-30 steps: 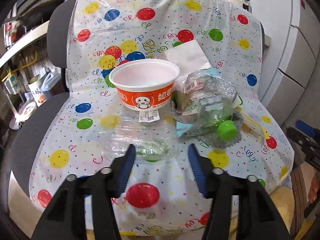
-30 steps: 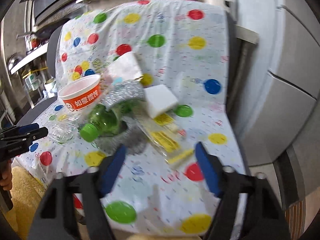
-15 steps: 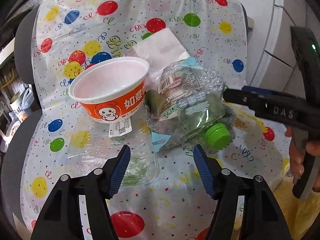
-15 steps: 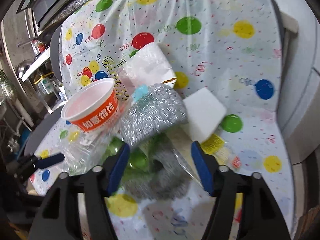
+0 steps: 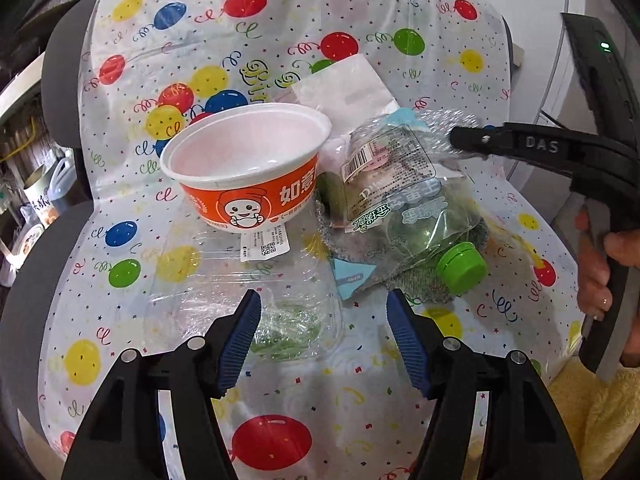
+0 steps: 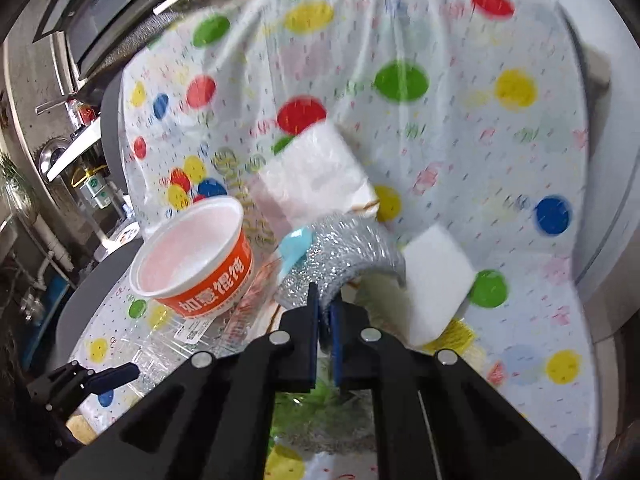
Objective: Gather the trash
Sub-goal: 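Return both grippers to the chair and close the right gripper on the grey scrubber, then grasp the clear plastic wrapper with the left gripper while the right holds the scrubber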
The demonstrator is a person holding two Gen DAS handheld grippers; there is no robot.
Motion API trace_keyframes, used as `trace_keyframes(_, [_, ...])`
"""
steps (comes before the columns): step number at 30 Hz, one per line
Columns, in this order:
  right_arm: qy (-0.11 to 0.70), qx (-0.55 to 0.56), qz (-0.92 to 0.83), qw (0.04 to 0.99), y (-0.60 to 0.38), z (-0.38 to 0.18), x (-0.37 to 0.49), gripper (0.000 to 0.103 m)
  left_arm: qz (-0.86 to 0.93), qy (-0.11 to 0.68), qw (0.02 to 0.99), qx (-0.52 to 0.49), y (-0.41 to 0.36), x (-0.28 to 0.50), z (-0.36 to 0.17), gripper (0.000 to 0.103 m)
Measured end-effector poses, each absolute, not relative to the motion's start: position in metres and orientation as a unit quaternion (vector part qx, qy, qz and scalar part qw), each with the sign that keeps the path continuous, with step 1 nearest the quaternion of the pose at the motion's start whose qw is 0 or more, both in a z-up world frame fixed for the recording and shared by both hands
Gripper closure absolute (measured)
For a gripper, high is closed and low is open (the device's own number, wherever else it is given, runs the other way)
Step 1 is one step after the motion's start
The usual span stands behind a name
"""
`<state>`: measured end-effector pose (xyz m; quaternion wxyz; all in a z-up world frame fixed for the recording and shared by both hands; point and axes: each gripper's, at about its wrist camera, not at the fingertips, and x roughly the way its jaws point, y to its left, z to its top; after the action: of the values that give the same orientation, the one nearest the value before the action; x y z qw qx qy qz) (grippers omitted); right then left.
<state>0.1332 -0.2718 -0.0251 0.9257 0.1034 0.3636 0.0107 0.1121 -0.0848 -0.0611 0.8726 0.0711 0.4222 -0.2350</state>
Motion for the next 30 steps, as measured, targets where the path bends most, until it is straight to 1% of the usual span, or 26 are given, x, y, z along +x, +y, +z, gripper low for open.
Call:
trace_keyframes(4, [0.312, 0.053, -0.035, 0.948, -0.276, 0.004, 0.097, 0.098, -0.244, 0.413, 0.875, 0.065, -0.085, 0.102, -0.05, 0.037])
trace_keyframes(7, [0.297, 0.01, -0.071, 0.952, -0.282, 0.015, 0.07, 0.098, -0.252, 0.404, 0.877, 0.061, -0.09, 0.097, -0.04, 0.037])
trace_keyframes(10, [0.302, -0.02, -0.096, 0.948, -0.288, 0.015, 0.049, 0.098, -0.261, 0.394, 0.879, 0.059, -0.099, 0.094, -0.029, 0.037])
trace_keyframes(14, [0.32, -0.038, -0.106, 0.941, -0.295, 0.0, 0.026, 0.098, -0.279, 0.382, 0.878, 0.068, -0.126, 0.094, -0.022, 0.037])
trace_keyframes(20, [0.332, -0.027, -0.095, 0.938, -0.299, -0.013, 0.021, 0.098, -0.262, 0.385, 0.878, 0.108, -0.164, 0.113, -0.035, 0.038])
trace_keyframes(21, [0.332, -0.026, -0.093, 0.939, -0.3, -0.013, 0.022, 0.098, -0.256, 0.389, 0.878, 0.111, -0.165, 0.118, -0.038, 0.039])
trace_keyframes(22, [0.331, -0.024, -0.091, 0.939, -0.299, -0.013, 0.022, 0.098, -0.245, 0.395, 0.878, 0.113, -0.166, 0.125, -0.043, 0.044])
trace_keyframes(26, [0.328, -0.02, -0.083, 0.941, -0.299, -0.012, 0.024, 0.098, -0.245, 0.401, 0.877, 0.101, -0.16, 0.136, -0.046, 0.049])
trace_keyframes(28, [0.327, -0.019, -0.08, 0.941, -0.298, -0.013, 0.026, 0.098, -0.243, 0.397, 0.878, 0.11, -0.158, 0.137, -0.045, 0.056])
trace_keyframes(30, [0.326, -0.018, -0.079, 0.942, -0.298, -0.012, 0.026, 0.098, -0.236, 0.399, 0.879, 0.115, -0.154, 0.14, -0.045, 0.058])
